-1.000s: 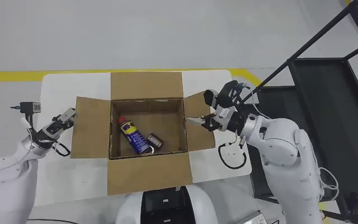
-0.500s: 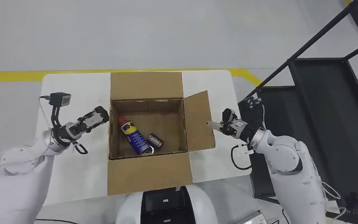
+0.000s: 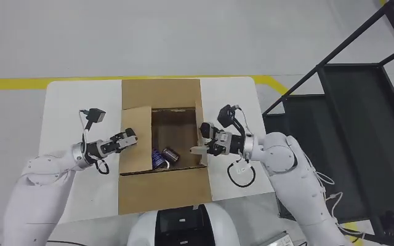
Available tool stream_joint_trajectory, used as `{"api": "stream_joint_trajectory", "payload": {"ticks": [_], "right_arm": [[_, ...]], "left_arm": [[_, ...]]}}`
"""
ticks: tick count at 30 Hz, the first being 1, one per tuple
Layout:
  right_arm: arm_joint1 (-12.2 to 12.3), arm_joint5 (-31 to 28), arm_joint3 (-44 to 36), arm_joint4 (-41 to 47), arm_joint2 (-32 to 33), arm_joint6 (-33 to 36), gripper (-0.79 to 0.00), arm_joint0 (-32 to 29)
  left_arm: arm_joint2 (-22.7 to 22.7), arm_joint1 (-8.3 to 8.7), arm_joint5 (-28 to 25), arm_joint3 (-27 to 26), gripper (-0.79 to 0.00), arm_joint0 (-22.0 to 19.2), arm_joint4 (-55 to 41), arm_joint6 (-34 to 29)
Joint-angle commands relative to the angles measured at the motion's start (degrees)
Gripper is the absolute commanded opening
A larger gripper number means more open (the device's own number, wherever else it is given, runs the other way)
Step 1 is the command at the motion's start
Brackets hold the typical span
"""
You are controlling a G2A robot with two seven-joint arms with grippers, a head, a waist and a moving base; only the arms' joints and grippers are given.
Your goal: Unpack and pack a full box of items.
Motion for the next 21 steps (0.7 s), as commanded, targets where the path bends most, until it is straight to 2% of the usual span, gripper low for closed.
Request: {"api": "stream_joint_trajectory", "payload": {"ticks": [1, 8, 15, 21], "right_arm": [[-0.3, 1.2, 1.8, -1.0, -3.2, 0.7, 0.0, 2.4], [-0.8, 5.6, 5.9, -4.4, -9.8, 3.8, 0.0, 7.3], [-0.3, 9.5, 3.5, -8.5, -10.2, 4.9, 0.0, 6.8], [0.1, 9.1, 2.7, -7.7, -10.0, 4.9, 0.0, 6.2]], "left_arm": [[-0.1, 0.09, -0.1, -0.1, 0.0, 0.3, 0.5, 0.1], [-0.2, 0.45, -0.3, -0.7, 0.0, 1.2, 2.7, -0.2], [0.6, 0.67, -0.6, -0.8, 0.0, 1.4, 4.7, -0.4], [0.5, 0.89, -1.1, -1.6, 0.0, 1.6, 4.3, 0.0]]}}
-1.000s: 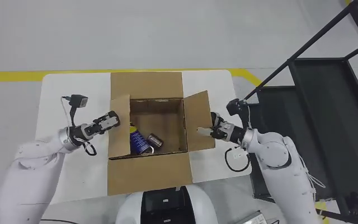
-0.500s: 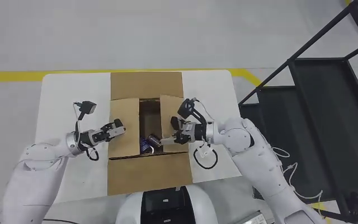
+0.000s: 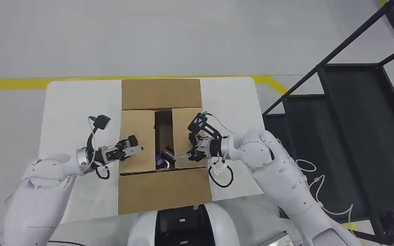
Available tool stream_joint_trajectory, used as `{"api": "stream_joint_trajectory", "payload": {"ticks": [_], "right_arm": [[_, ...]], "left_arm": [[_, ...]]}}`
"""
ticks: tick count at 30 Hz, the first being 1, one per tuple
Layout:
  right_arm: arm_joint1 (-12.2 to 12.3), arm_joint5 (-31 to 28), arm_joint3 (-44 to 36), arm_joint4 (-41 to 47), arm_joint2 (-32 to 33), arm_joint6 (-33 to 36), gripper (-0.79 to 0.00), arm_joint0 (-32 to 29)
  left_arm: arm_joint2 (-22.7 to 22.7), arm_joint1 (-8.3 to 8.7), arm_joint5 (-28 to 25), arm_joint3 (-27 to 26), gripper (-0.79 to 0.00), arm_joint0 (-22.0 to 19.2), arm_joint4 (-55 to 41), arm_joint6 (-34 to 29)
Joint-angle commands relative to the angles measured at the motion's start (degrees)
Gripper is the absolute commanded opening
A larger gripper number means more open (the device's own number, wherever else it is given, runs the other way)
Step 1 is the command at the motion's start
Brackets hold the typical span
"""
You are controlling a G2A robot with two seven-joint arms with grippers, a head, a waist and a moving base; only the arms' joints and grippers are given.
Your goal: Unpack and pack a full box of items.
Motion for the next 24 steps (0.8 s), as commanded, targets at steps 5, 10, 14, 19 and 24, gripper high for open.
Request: {"api": "stream_joint_trajectory", "payload": {"ticks": [5, 10, 14, 19, 24], "right_arm": [[1.3, -6.1, -4.6, 5.8, 4.6, 0.3, 0.0, -4.1], [3.5, -8.8, -8.5, 12.0, 12.5, 8.7, 0.0, -10.6], [5.0, -6.7, -10.9, 16.2, 17.1, 17.3, 0.0, -16.2], [5.9, -6.0, -7.6, 18.6, 18.1, 18.9, 0.0, -21.2], [5.7, -9.6, -2.8, 23.7, 13.1, 16.8, 0.0, -22.7]], "left_arm": [[-2.6, 0.36, -0.9, -1.7, 0.0, 0.9, -3.4, 2.3], [-6.5, 0.9, -0.7, -1.7, 0.0, 1.1, -7.4, 2.9], [-10.5, 1.48, -0.9, -0.4, 0.0, 1.0, -8.2, 3.2], [-13.6, 1.86, -1.1, 1.7, 0.0, 1.0, -10.1, 4.6], [-14.0, 1.87, -1.5, 4.7, 0.0, -0.1, -9.8, 6.7]]}}
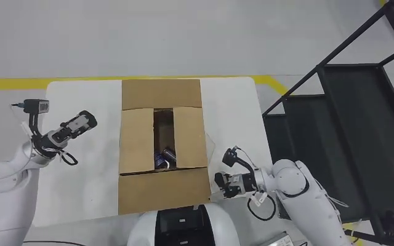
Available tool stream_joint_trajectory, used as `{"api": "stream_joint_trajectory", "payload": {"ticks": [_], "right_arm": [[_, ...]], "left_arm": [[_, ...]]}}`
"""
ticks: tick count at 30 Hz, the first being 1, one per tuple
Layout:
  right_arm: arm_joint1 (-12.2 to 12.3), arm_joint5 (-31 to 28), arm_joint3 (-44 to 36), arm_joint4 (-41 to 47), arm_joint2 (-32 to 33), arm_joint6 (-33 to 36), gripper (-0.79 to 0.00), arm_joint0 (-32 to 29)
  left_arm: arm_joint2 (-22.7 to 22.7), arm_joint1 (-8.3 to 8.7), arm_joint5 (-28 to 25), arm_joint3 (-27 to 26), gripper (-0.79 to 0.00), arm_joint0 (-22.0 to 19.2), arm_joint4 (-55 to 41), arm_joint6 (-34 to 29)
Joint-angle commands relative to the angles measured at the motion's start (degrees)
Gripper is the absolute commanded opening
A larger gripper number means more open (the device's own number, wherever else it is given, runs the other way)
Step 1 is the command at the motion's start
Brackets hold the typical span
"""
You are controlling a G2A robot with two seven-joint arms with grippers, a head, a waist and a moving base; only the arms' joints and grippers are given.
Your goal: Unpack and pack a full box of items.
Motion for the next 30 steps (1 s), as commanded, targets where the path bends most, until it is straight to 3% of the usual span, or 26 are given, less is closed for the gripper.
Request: {"api": "stream_joint_trajectory", "payload": {"ticks": [1, 7, 14, 20, 24, 27, 30], "right_arm": [[-0.1, -0.9, 1.1, 1.5, -3.0, -0.5, 0.0, 0.5], [0.1, -3.4, 3.3, 5.6, -10.1, -3.0, 0.0, 4.0], [1.0, -9.5, 6.6, 13.1, -11.0, -9.2, 0.0, 6.8], [1.3, -12.8, 8.9, 13.4, -10.4, -13.6, 0.0, 9.8], [1.1, -11.6, 9.2, 9.4, -10.7, -17.5, 0.0, 12.3], [0.8, -10.0, 8.7, 5.1, -11.5, -19.8, 0.0, 14.0], [0.7, -7.7, 7.9, 0.7, -12.5, -21.7, 0.0, 15.2]], "left_arm": [[0.5, -0.05, -0.2, 1.3, 0.0, -1.0, 1.1, 0.8], [4.1, -0.49, -0.6, 5.6, 0.0, -6.6, 5.5, 3.6], [9.9, -1.69, -1.4, 11.8, 0.0, -13.5, 8.9, 9.2], [9.9, -1.69, -1.4, 11.8, 0.0, -13.5, 8.9, 9.2], [9.9, -1.69, -1.4, 11.8, 0.0, -13.5, 8.9, 9.2], [9.5, -1.37, 2.6, 11.3, 0.0, -12.7, 13.9, 10.5], [9.5, -1.41, 3.3, 11.8, 0.0, -13.4, 15.3, 12.5]]}}
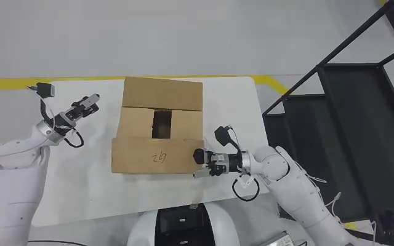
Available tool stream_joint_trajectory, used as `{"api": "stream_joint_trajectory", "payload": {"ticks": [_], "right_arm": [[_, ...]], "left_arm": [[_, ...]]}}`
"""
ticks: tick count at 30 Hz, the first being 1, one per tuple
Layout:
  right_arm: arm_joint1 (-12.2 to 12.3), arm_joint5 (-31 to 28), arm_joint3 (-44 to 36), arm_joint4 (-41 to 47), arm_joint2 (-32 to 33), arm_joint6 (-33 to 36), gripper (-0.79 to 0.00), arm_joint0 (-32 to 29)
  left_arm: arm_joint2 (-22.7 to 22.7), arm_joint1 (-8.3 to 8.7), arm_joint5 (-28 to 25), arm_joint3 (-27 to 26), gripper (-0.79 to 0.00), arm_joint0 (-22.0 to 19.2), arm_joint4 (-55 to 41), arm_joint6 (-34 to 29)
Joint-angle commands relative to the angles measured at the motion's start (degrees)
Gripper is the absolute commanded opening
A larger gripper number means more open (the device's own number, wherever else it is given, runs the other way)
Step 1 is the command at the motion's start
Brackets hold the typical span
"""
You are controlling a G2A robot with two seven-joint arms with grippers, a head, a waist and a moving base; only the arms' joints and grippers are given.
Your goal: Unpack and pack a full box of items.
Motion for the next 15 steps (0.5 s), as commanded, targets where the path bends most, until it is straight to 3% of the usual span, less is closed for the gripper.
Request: {"api": "stream_joint_trajectory", "payload": {"ticks": [1, 12, 15], "right_arm": [[-0.1, 0.8, -0.6, -1.8, -0.8, -1.1, 0.0, 0.5], [-0.3, 2.8, -4.0, -6.9, -3.8, -2.7, 0.0, 2.4], [-0.2, 2.7, -4.5, -7.2, -4.3, -2.9, 0.0, 2.6]], "left_arm": [[0.8, -0.19, -0.5, 0.7, 0.0, -0.9, 0.3, 0.8], [12.6, -3.63, -8.8, 17.6, 0.0, -13.8, 3.4, 5.7], [14.5, -4.45, -10.6, 20.9, 0.0, -15.7, 3.7, 7.1]]}}
